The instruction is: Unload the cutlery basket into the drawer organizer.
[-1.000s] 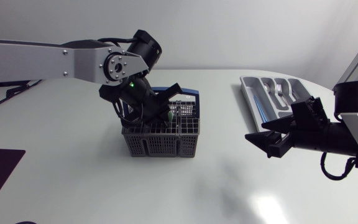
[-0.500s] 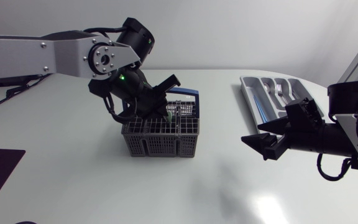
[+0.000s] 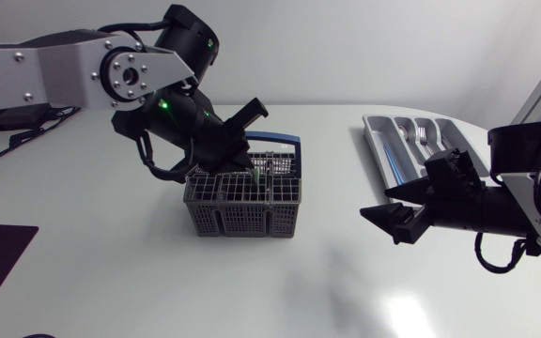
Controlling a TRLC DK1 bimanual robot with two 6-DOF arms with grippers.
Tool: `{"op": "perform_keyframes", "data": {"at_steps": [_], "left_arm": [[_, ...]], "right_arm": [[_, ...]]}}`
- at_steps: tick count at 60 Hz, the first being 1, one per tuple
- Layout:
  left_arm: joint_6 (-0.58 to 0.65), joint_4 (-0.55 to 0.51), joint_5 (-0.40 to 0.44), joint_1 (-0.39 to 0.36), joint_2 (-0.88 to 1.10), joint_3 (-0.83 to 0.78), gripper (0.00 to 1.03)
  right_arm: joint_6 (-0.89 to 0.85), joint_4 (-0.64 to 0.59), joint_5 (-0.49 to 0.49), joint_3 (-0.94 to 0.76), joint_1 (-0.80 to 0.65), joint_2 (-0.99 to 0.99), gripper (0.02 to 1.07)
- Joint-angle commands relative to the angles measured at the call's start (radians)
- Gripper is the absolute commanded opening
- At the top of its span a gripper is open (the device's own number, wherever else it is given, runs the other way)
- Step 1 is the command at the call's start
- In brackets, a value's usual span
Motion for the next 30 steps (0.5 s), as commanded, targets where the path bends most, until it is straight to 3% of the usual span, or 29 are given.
{"op": "perform_keyframes", "data": {"at_steps": [1,30], "left_arm": [[0.005,-0.01,0.006,-0.001,-0.035,-0.024,0.06],[0.014,-0.086,0.006,-0.005,-0.11,-0.022,0.06]], "right_arm": [[0.011,-0.008,0.003,-0.016,0.013,-0.005,1.02],[-0.002,-0.031,0.017,-0.016,0.112,-0.091,1.02]]}}
